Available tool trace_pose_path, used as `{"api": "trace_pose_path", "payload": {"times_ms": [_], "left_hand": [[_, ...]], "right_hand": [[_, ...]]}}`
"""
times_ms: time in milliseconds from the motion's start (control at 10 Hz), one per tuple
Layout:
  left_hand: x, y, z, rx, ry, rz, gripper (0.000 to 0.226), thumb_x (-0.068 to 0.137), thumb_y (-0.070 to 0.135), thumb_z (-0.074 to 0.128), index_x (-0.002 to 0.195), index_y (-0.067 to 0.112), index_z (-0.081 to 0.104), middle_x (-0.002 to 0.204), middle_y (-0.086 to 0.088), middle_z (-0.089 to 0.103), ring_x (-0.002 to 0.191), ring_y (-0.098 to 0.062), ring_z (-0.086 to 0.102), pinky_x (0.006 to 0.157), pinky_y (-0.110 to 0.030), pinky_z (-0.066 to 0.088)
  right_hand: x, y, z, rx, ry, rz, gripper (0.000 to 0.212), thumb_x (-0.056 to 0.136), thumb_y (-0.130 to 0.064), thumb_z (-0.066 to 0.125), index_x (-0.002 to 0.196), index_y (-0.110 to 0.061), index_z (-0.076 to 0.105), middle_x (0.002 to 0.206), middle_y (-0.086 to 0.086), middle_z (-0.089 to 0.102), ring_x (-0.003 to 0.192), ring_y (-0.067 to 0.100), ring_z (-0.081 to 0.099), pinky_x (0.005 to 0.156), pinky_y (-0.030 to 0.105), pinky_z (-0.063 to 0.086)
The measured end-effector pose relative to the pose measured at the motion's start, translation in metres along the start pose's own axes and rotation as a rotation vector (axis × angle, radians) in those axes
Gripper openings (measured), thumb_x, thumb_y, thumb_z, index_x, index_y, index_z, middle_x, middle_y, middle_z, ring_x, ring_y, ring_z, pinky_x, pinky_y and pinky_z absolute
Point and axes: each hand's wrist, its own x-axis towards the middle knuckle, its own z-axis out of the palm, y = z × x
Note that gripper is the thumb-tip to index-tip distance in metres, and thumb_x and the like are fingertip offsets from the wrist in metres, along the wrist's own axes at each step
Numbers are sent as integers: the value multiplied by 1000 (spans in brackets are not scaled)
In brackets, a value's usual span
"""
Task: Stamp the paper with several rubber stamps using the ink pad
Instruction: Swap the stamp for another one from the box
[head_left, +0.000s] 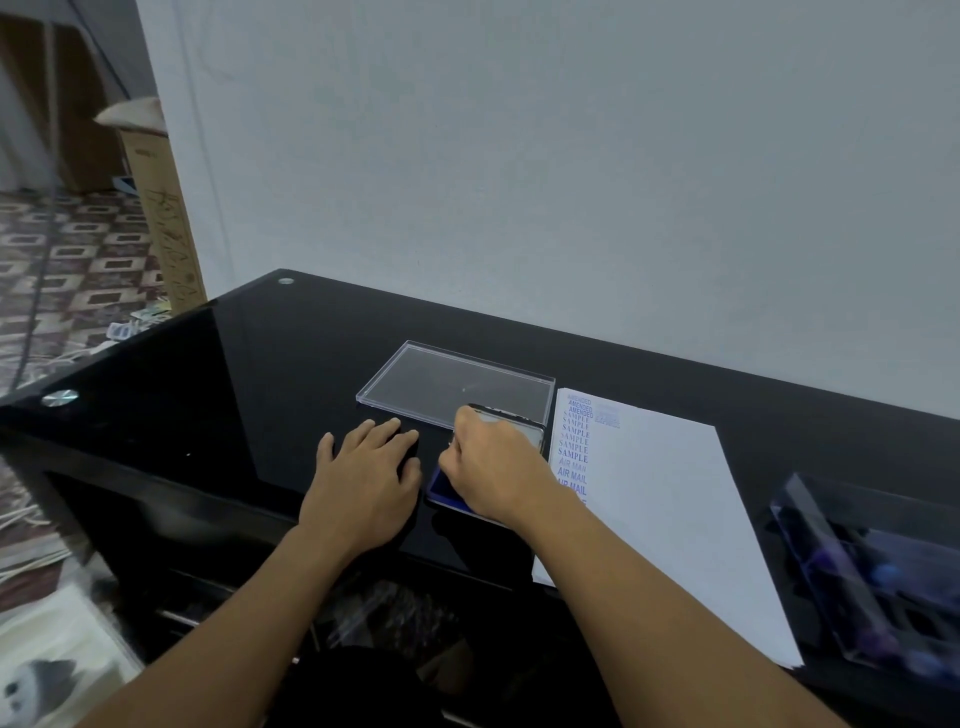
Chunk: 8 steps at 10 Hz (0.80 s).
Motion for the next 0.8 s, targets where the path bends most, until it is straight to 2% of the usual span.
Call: {"api": "trace_pose_path", "payload": {"times_ms": [100, 200, 400, 600, 800], "left_hand": [[0, 0, 0, 3, -2, 3, 49, 104, 42, 31, 152, 33, 37, 163, 9, 27, 153, -16, 15, 123, -53, 6], [0, 0, 0, 0, -4, 5, 49, 104, 42, 32, 152, 33, 37, 163, 9, 27, 153, -16, 14, 123, -53, 7], [0, 0, -2, 2, -7, 3, 48, 105, 42, 31, 152, 34, 36, 163, 9, 26, 153, -16, 14, 123, -53, 6], [0, 0, -1, 0, -9, 2, 49, 104, 42, 31, 152, 34, 36, 164, 9, 25, 153, -16, 14, 123, -53, 6], [0, 0, -1, -3, -3, 4, 49, 104, 42, 33, 152, 33, 37, 163, 9, 27, 153, -17, 15, 123, -53, 7]], "right_hand": [[0, 1, 0, 10, -8, 4, 18, 99, -27, 46, 88, -15, 37, 69, 3, 47, 62, 23, 46, 49, 32, 28], [0, 1, 0, 22, -13, 12, 18, 99, -28, 45, 89, -14, 38, 75, 7, 51, 70, 30, 50, 59, 34, 34], [0, 1, -1, 26, -21, 9, 18, 99, -28, 45, 89, -15, 38, 75, 7, 54, 71, 28, 52, 54, 34, 32], [1, 1, 0, 23, -21, 14, 18, 99, -29, 45, 90, -15, 39, 79, 9, 56, 74, 30, 53, 61, 35, 37], [0, 1, 0, 22, -22, 17, 18, 100, -29, 45, 91, -14, 40, 79, 10, 57, 73, 30, 54, 60, 36, 37]]}}
